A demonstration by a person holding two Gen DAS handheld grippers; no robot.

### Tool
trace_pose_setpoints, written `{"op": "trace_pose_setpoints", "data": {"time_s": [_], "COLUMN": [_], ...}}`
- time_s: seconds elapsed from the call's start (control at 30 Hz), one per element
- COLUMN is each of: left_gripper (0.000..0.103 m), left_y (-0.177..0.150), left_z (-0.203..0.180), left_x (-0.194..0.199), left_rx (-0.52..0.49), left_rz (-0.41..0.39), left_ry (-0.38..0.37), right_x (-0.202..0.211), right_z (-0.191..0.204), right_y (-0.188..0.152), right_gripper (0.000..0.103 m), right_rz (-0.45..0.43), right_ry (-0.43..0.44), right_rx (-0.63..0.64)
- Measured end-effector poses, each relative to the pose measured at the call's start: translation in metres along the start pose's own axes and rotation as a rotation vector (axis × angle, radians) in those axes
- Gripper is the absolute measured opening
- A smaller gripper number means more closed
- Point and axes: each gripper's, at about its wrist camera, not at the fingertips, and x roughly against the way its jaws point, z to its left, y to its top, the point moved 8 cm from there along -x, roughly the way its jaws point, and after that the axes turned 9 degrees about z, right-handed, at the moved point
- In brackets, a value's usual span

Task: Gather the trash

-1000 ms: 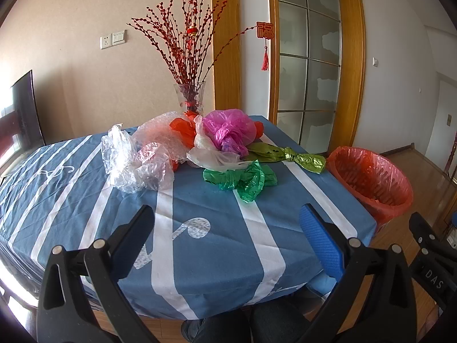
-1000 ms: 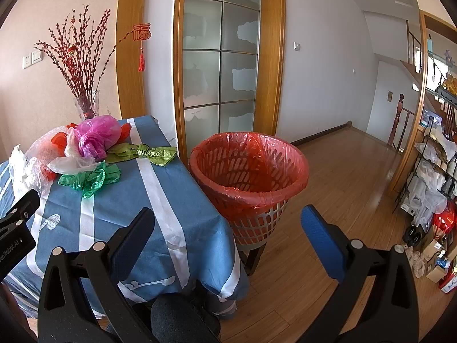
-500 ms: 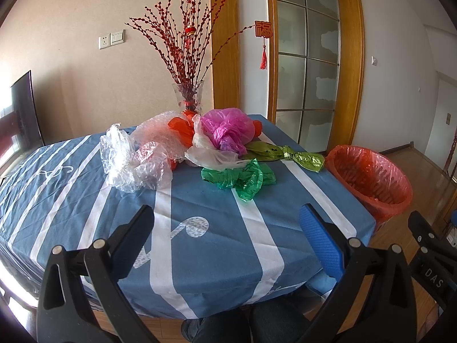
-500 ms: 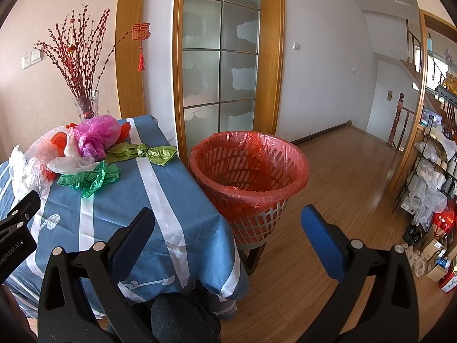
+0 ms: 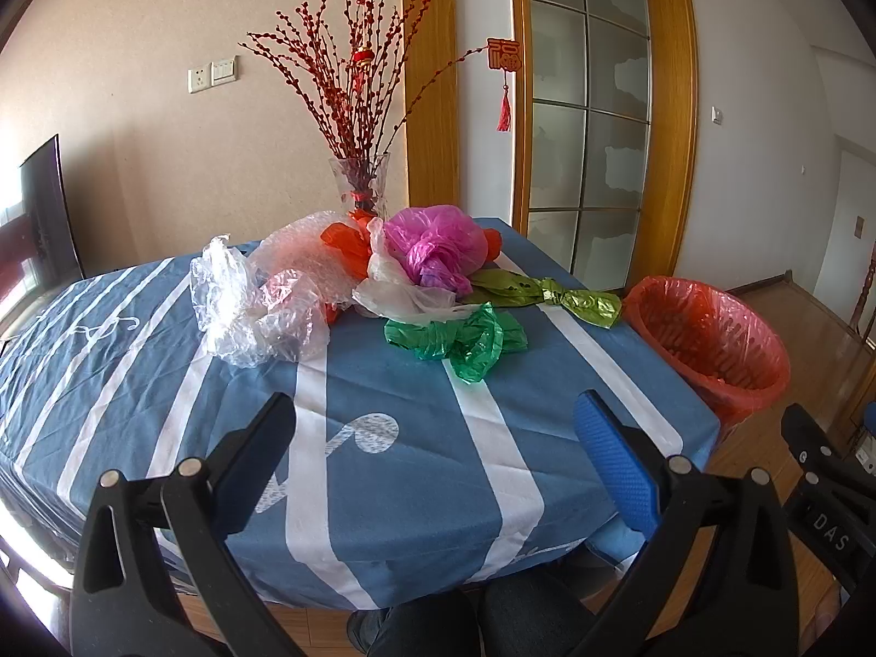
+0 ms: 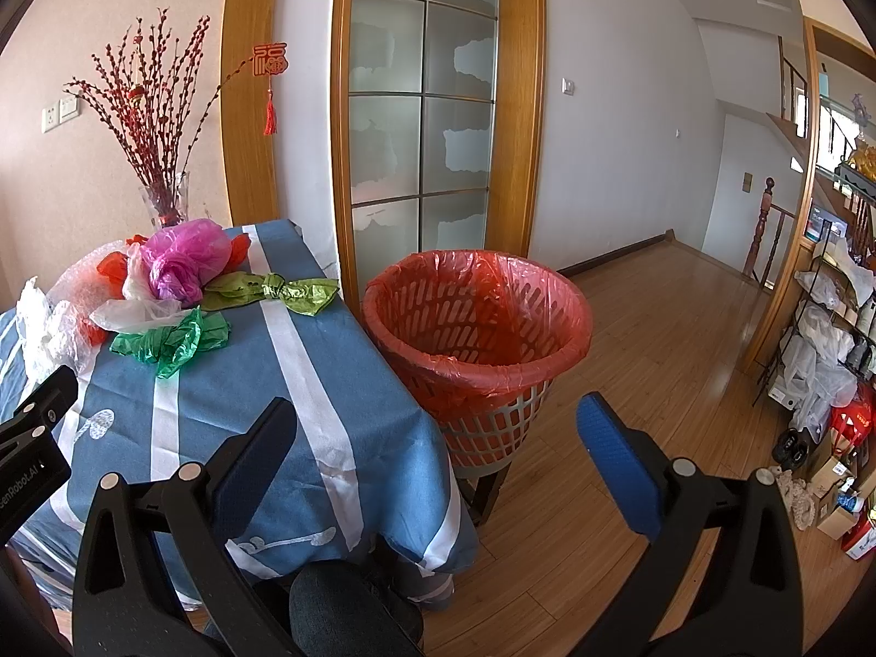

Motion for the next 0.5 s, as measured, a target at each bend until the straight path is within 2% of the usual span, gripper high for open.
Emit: {"op": "trace_pose_setpoints", "data": {"time_s": [0.5], "left_gripper": [0.099], "left_y": [-0.0038], "left_z": [-0.0014], "left_x": [0.0003], "left_rx": [-0.002], "left_rz": [0.002], "left_ry": [0.0], "right_x": [-0.0004], "right_z": [-0.0004], "right_y": [-0.0001], "right_gripper": [0.101], "right_rz": [0.001], "right_ry": [0.001], "right_rx": [0.0]}}
